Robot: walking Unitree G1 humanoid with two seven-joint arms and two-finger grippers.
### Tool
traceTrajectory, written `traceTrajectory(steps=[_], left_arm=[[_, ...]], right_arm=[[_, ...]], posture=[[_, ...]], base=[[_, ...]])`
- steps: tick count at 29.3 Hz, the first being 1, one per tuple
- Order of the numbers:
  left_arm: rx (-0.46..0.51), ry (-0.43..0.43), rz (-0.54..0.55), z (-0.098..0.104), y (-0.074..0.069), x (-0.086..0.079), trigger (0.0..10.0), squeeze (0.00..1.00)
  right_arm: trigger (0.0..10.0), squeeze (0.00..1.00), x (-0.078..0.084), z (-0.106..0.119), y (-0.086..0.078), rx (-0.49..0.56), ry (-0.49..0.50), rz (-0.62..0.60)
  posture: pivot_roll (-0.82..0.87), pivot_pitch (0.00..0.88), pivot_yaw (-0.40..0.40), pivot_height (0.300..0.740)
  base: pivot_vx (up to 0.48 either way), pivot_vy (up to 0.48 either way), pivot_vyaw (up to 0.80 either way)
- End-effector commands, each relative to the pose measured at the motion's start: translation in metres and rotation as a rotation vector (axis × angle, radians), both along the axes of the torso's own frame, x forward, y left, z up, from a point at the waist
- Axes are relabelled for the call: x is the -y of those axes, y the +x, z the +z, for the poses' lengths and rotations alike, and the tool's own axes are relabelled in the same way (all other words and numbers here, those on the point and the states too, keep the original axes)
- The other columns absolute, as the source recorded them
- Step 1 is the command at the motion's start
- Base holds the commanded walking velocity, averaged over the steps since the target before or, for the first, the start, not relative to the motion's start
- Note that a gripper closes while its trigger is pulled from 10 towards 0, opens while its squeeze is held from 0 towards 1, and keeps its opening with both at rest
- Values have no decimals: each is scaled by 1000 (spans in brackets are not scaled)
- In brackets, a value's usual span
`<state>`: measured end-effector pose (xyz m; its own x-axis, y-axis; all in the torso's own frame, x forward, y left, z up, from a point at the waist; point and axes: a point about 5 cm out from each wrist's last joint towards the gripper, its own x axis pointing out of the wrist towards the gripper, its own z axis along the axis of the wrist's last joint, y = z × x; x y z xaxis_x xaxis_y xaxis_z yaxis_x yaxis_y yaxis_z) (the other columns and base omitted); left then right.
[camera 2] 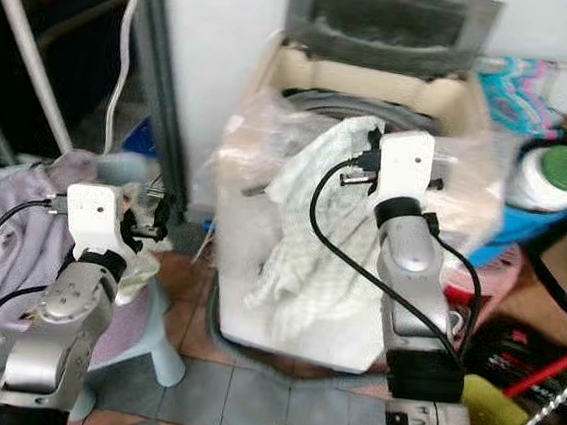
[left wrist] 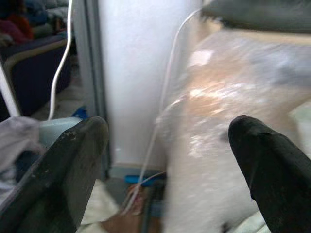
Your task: Clothes washing
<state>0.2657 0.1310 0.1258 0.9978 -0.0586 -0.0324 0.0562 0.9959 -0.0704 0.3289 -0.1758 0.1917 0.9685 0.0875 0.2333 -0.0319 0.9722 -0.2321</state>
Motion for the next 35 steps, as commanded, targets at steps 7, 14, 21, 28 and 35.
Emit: traceTrajectory(steps=[7,14,21,28,35], left_arm=[[-6,-6,11,0,1,-2,10000,0],[-8,-11,9,-1,0,0,10000,0],[-13,-7,11,-1,-1,0,10000,0],[-23,-10,18,-3,2,1,10000,0],[-21,-15,18,-2,2,6,10000,0]], right_arm=[[10000,0,-20,17,5,70,-91,164],[10000,0,-32,39,12,133,-148,293],[10000,0,-30,56,23,165,-183,307],[10000,0,-5,116,49,290,-252,181],[10000,0,69,205,54,435,11,-294]], posture=[[-31,0,-10,740],[-30,0,-13,740],[-28,0,-13,740],[-36,0,-5,740],[-27,0,-26,740]], base=[[324,0,63],[444,0,710],[444,0,592],[333,0,0],[0,0,0]])
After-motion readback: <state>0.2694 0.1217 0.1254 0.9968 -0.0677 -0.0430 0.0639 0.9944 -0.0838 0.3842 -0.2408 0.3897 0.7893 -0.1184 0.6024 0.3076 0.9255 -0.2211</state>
